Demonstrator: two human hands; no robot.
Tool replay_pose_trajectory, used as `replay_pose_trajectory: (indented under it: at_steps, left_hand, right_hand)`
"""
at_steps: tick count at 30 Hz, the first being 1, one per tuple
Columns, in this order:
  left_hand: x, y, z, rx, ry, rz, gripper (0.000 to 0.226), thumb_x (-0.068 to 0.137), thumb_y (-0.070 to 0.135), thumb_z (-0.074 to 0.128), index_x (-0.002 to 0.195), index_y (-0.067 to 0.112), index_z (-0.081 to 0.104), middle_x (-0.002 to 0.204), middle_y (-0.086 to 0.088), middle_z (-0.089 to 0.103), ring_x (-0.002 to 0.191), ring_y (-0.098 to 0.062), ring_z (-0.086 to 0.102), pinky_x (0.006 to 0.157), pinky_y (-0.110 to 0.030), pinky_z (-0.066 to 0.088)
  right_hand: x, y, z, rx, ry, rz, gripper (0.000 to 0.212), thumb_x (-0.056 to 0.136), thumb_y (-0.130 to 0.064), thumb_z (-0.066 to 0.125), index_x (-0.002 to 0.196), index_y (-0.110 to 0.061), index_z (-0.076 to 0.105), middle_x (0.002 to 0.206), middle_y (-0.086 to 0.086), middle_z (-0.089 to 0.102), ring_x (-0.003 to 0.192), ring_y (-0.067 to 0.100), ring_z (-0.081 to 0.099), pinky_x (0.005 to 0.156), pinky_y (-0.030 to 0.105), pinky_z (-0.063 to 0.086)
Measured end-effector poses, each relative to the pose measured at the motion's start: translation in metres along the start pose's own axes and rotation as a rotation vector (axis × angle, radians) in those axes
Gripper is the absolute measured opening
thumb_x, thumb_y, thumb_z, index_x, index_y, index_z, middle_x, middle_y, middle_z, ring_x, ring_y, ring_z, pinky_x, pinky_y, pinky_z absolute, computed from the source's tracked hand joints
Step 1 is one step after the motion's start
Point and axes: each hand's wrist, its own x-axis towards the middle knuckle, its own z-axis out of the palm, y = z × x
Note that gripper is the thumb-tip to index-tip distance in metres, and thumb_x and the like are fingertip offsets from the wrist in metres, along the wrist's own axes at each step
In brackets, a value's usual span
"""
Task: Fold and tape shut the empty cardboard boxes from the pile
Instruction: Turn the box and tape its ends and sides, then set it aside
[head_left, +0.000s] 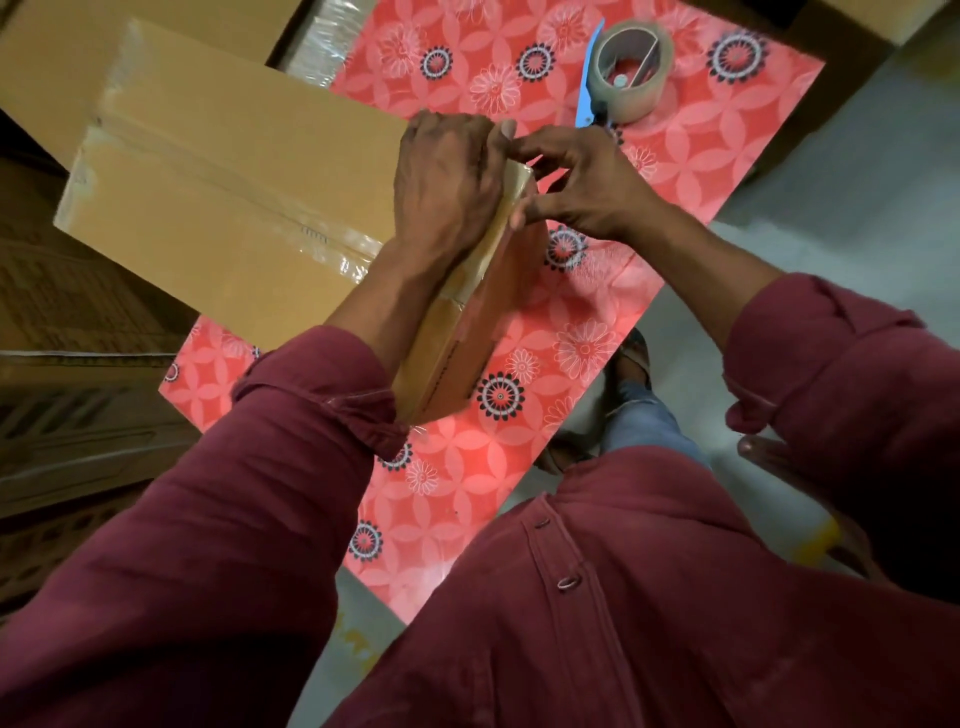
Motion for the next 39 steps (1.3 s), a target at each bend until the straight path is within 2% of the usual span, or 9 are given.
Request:
replay_pose_trajectory:
  at_steps: [5,9,13,16,18,24,30,35,39]
  left_hand:
    - [-0.029,-0.001,-0.022,0.035,-0.105,-0.027,0.054,0.106,0.052,0.04,0.139,0.016,0.065,0.151,-0.015,0.056,0.143,-0.032,0.048,0.118,-0.052,0.034]
    - [-0.082,-0.009,-0.049,-0.08,0.023,-0.094,0.045,0.106,0.042,0.052,0.133,0.01,0.067,0.147,-0.017,0.059,0.139,-0.032,0.052,0.118,-0.044,0.038]
    - [-0.146,-0.016,-0.074,-0.137,0.081,-0.247,0.045,0.108,0.044,0.05,0.126,0.009,0.072,0.145,-0.013,0.062,0.137,-0.027,0.054,0.114,-0.045,0.043]
    - [-0.19,-0.025,-0.085,-0.162,0.103,-0.284,0.044,0.109,0.041,0.049,0.129,0.008,0.071,0.143,-0.012,0.063,0.135,-0.025,0.056,0.11,-0.05,0.046]
    - [-0.215,-0.032,-0.089,-0.182,0.082,-0.264,0.044,0.108,0.039,0.05,0.131,0.006,0.069,0.145,-0.012,0.061,0.137,-0.027,0.055,0.111,-0.053,0.044]
    - [-0.247,-0.049,-0.095,-0.226,-0.16,-0.128,0.094,0.084,0.07,0.066,0.156,0.013,0.046,0.17,-0.009,0.027,0.16,-0.024,0.018,0.13,-0.054,0.011]
    - [-0.247,-0.059,-0.1,-0.098,-0.256,0.006,0.125,0.067,0.085,0.071,0.163,0.015,0.03,0.174,-0.012,0.012,0.161,-0.029,0.008,0.13,-0.054,0.004]
    - [-0.246,-0.062,-0.102,-0.039,-0.278,0.058,0.126,0.068,0.082,0.075,0.164,0.016,0.028,0.174,-0.011,0.01,0.161,-0.03,0.009,0.128,-0.058,0.012]
    - [-0.247,-0.067,-0.099,0.011,-0.291,0.07,0.118,0.075,0.079,0.071,0.165,0.018,0.025,0.175,-0.009,0.008,0.162,-0.027,0.007,0.128,-0.058,0.015]
  right_hand:
    - [0.009,-0.015,-0.018,-0.054,-0.13,-0.001,0.081,0.067,-0.041,0.095,0.138,-0.016,0.064,0.122,-0.003,0.071,0.109,0.008,0.068,0.081,0.012,0.05]
    - [0.012,-0.032,-0.016,-0.204,-0.157,-0.081,0.113,0.062,-0.053,0.096,0.157,-0.027,0.041,0.146,0.002,0.056,0.127,0.012,0.058,0.095,0.018,0.047]
    - [0.0,-0.017,0.018,-0.419,0.018,-0.299,0.083,0.082,-0.069,0.069,0.146,-0.018,0.056,0.151,0.009,0.054,0.133,0.025,0.057,0.095,0.047,0.056]
    - [-0.02,0.002,0.032,-0.562,0.082,-0.397,0.068,0.098,-0.064,0.047,0.151,-0.022,0.045,0.16,0.014,0.041,0.129,0.03,0.058,0.078,0.043,0.061]
    - [-0.023,0.003,0.033,-0.63,0.103,-0.421,0.067,0.101,-0.063,0.046,0.153,-0.023,0.037,0.161,0.019,0.038,0.119,0.033,0.062,0.072,0.042,0.059]
    - [-0.037,-0.003,0.025,-0.855,0.092,-0.395,0.123,0.074,-0.092,0.057,0.161,-0.015,0.016,0.166,0.029,0.02,0.155,0.038,0.024,0.116,0.065,0.027]
    - [-0.047,-0.048,0.09,-0.832,0.127,-0.612,0.11,0.079,-0.088,0.054,0.157,-0.015,0.028,0.162,0.027,0.032,0.154,0.037,0.029,0.12,0.065,0.02]
    - [-0.052,-0.034,0.116,-0.855,0.192,-0.648,0.106,0.077,-0.084,0.061,0.155,-0.018,0.033,0.159,0.02,0.041,0.15,0.037,0.037,0.112,0.073,0.03]
    - [-0.055,-0.025,0.096,-0.951,0.052,-0.702,0.11,0.077,-0.086,0.062,0.159,-0.018,0.032,0.165,0.018,0.031,0.155,0.037,0.026,0.12,0.069,0.017]
